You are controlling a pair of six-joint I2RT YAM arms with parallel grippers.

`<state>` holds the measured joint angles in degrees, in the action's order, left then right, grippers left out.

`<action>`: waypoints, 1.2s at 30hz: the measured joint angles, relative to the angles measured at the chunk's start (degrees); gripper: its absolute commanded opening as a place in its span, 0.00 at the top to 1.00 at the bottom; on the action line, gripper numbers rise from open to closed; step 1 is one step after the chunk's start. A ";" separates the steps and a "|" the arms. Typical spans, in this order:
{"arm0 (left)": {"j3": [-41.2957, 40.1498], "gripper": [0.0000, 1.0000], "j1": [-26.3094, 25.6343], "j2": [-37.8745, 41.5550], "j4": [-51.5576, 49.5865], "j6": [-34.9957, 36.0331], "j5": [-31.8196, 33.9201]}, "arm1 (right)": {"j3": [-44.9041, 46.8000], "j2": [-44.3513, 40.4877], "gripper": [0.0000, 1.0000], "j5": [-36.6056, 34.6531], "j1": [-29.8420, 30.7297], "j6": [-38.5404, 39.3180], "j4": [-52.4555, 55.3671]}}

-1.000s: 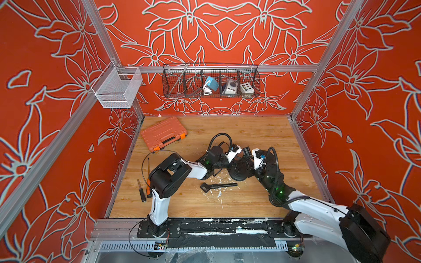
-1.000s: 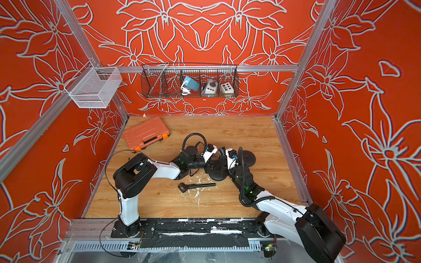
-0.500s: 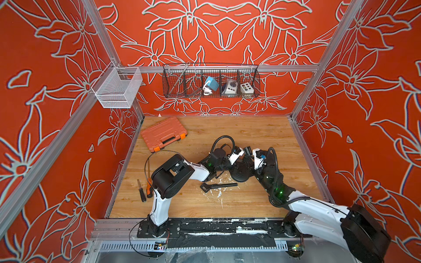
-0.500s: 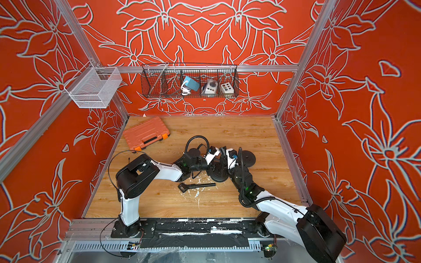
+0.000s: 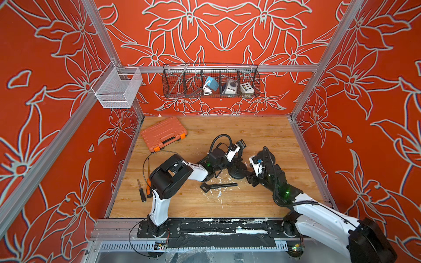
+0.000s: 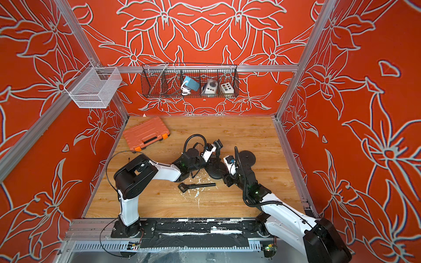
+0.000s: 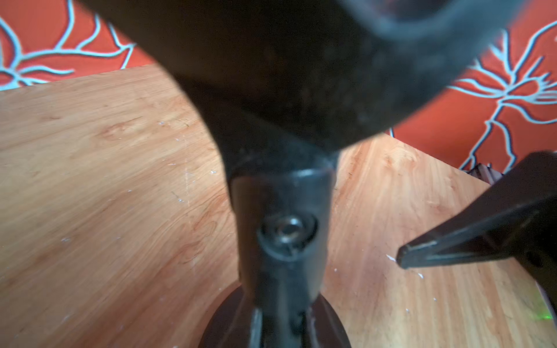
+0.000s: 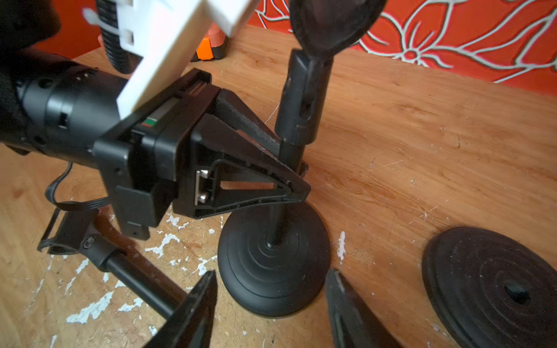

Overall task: Assemble a microphone stand
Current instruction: Move the microphone stand to the center of the board, then screw the microphone stand pole into the microphone stand base.

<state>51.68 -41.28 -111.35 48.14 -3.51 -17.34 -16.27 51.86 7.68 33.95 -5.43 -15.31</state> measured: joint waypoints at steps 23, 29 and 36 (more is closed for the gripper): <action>-15.06 1.00 10.23 11.76 1.86 4.39 1.29 | -32.89 28.79 0.39 38.23 -12.26 14.05 12.07; -17.11 1.00 10.23 11.76 5.46 6.14 0.00 | -36.79 33.64 0.41 42.69 -11.91 15.52 10.84; -19.85 1.00 10.19 11.67 10.29 6.91 -0.55 | -36.92 34.69 0.45 41.29 -9.27 14.49 6.47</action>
<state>31.83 -31.09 -99.68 58.43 3.40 -17.89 -53.19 86.54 48.97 24.69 9.06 -8.84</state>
